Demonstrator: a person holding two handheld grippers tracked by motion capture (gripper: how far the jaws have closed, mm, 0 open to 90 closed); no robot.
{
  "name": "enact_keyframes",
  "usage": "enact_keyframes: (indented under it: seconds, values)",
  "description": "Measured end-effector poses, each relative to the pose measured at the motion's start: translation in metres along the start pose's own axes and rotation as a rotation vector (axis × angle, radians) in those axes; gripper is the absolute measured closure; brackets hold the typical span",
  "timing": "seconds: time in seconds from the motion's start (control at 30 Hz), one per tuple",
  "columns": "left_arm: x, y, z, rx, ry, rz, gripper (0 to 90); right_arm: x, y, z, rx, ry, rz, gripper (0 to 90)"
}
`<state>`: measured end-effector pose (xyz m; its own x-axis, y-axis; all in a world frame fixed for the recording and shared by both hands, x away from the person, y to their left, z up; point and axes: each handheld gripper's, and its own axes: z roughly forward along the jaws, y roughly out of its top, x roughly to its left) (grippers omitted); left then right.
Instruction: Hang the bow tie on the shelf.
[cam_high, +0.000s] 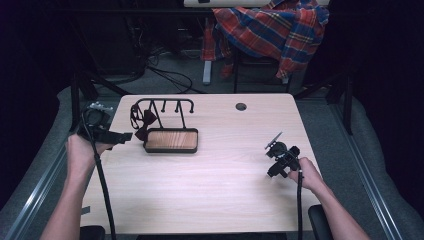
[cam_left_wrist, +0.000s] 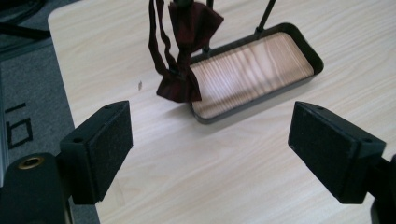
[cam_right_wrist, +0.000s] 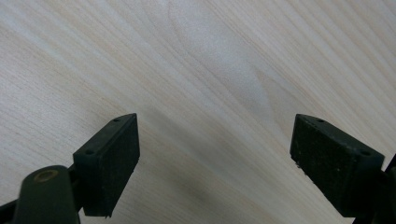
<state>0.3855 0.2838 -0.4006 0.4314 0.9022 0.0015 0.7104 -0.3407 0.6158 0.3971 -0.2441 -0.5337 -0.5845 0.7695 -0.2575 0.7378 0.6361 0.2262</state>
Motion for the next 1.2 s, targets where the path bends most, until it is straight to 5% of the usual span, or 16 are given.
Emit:
enact_keyframes:
  seconds: [0.17, 0.23, 0.37, 0.43, 0.53, 1.13, 1.17, 1.2]
  values:
    - [-0.005, -0.018, 0.002, 0.022, 0.0, -0.007, 11.2, 0.0, 0.0, -0.001, 0.005, -0.001, -0.01, 15.5]
    - [-0.007, -0.025, 0.003, 0.031, -0.002, -0.01, 10.7, 0.002, -0.001, 0.002, -0.032, 0.002, 0.022, 15.6]
    - [-0.01, -0.037, 0.005, 0.042, -0.009, -0.021, 9.5, 0.0, 0.0, -0.001, 0.001, -0.002, -0.009, 15.5]
    - [-0.012, -0.044, 0.006, 0.053, -0.018, -0.026, 9.1, 0.002, -0.001, 0.002, -0.037, -0.005, 0.023, 15.5]
    - [-0.015, -0.053, 0.01, 0.07, -0.029, -0.032, 8.2, 0.0, 0.0, -0.001, -0.009, -0.009, -0.002, 15.6]
    - [-0.023, -0.085, 0.014, 0.122, -0.049, -0.051, 3.5, 0.003, 0.0, -0.001, -0.001, -0.001, -0.019, 15.5]
    - [-0.023, -0.086, 0.014, 0.124, -0.051, -0.049, 3.2, 0.004, -0.001, 0.001, -0.033, 0.006, 0.006, 15.5]
    - [-0.024, -0.089, 0.015, 0.127, -0.054, -0.047, 2.8, 0.002, 0.001, -0.002, 0.009, 0.0, -0.03, 15.5]
